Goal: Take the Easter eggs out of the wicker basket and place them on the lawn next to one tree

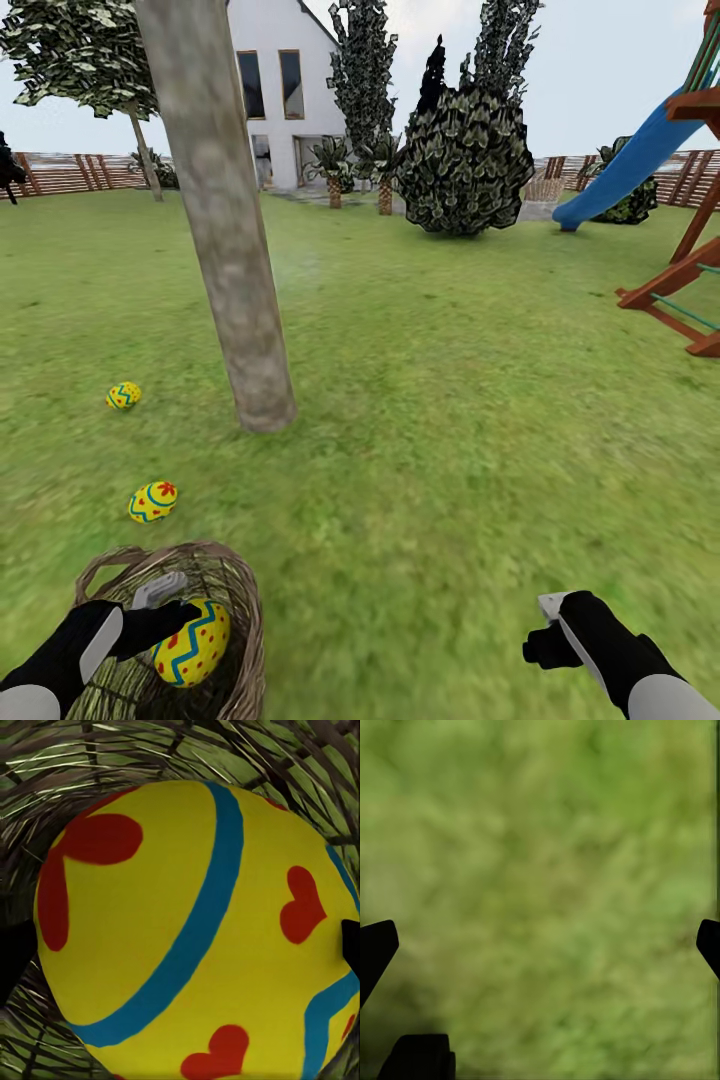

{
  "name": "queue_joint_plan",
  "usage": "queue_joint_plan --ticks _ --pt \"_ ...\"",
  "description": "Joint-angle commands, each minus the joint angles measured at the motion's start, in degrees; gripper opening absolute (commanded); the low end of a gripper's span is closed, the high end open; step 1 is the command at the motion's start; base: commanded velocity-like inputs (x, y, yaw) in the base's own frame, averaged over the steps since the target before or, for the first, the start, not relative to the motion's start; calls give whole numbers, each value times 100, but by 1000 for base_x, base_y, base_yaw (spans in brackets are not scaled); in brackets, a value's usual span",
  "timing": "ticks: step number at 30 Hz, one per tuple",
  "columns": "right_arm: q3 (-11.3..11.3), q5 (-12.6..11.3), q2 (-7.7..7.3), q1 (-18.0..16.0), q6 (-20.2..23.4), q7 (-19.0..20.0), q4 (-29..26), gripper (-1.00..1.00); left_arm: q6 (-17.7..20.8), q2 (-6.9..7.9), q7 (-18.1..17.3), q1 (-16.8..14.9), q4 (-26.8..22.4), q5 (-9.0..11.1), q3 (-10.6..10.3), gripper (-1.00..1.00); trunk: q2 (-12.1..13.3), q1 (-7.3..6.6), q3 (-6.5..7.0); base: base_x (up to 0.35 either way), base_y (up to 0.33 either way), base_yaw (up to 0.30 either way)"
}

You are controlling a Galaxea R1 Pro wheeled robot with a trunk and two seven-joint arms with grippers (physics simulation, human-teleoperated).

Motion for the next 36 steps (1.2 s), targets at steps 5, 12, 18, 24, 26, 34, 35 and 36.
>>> queue_joint_plan --ticks 5,12,18,24,26,34,35,36 --pt "22 53 -19 -1 25 41 -9 100 40 -77 -17 -2 -4 -8 29 -100 200 -111 85 0 0 0" --pt "19 52 -30 -1 25 41 -9 100 40 -78 -19 -2 -6 -8 29 -100 481 -265 211 0 0 0" --pt "18 52 -35 -1 25 41 -9 100 40 -78 -19 -2 -6 -8 29 -100 721 -397 318 0 0 0" --pt "24 52 -32 -1 25 41 -9 100 40 -84 -19 -1 -6 -8 29 -100 962 -529 426 0 0 0" --pt "27 52 -29 -1 25 41 -9 100 40 -82 -14 -2 -6 -8 29 -100 1042 -573 462 0 0 0" --pt "27 52 -2 -1 29 33 -9 100 40 -83 -19 -2 -6 -7 29 -100 1363 -748 606 -107 0 0" --pt "27 52 2 -1 30 33 -9 100 40 -83 -19 -2 -6 -4 29 -100 1403 -770 624 -7 0 0" --pt "27 52 4 -1 30 33 -9 100 40 -82 -19 -2 -6 -3 29 -100 1443 -792 642 -3 0 0"
